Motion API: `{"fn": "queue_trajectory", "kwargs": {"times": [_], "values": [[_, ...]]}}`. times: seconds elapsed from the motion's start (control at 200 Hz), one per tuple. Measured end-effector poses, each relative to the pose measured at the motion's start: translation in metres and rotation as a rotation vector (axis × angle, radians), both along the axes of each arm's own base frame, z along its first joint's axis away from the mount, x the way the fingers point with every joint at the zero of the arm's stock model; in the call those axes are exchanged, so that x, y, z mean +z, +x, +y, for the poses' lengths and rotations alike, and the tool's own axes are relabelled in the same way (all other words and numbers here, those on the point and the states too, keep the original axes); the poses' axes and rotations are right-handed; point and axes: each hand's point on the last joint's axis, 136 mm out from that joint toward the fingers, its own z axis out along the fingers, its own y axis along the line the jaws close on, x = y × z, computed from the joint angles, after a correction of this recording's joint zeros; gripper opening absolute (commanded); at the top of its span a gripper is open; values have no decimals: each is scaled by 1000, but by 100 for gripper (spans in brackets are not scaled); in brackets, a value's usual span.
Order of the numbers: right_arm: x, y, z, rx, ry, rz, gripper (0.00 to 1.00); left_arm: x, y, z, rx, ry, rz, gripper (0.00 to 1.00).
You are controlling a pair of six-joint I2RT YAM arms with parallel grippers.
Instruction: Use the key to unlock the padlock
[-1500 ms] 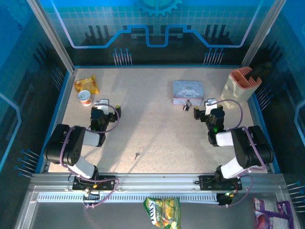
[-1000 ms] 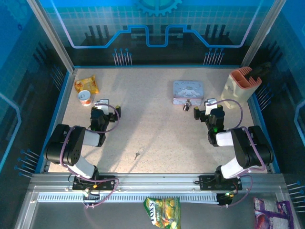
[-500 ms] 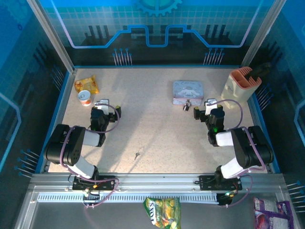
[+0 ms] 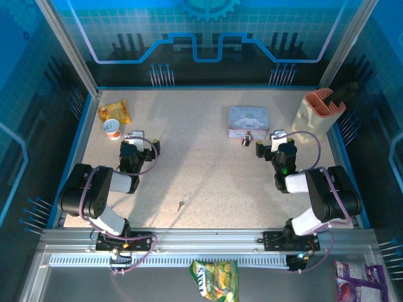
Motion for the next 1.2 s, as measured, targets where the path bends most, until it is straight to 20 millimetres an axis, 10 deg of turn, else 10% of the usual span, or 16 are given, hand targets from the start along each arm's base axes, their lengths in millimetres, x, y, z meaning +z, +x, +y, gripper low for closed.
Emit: {"fn": "queue_trajectory", "kwargs": {"times": [0.47, 0.66, 0.991, 1.196], "values": [[5, -1, 8, 50, -10, -27, 100, 1, -20, -2, -14, 11, -37, 99], [9, -16, 24, 122, -51, -52, 100, 44, -34, -27, -79, 63, -159, 99], [116, -34, 95, 294, -49, -214, 100, 157, -66, -31, -88, -92, -335, 99], [175, -59, 70, 136, 264, -199, 100, 173, -90, -13, 41, -285, -256, 99]]}}
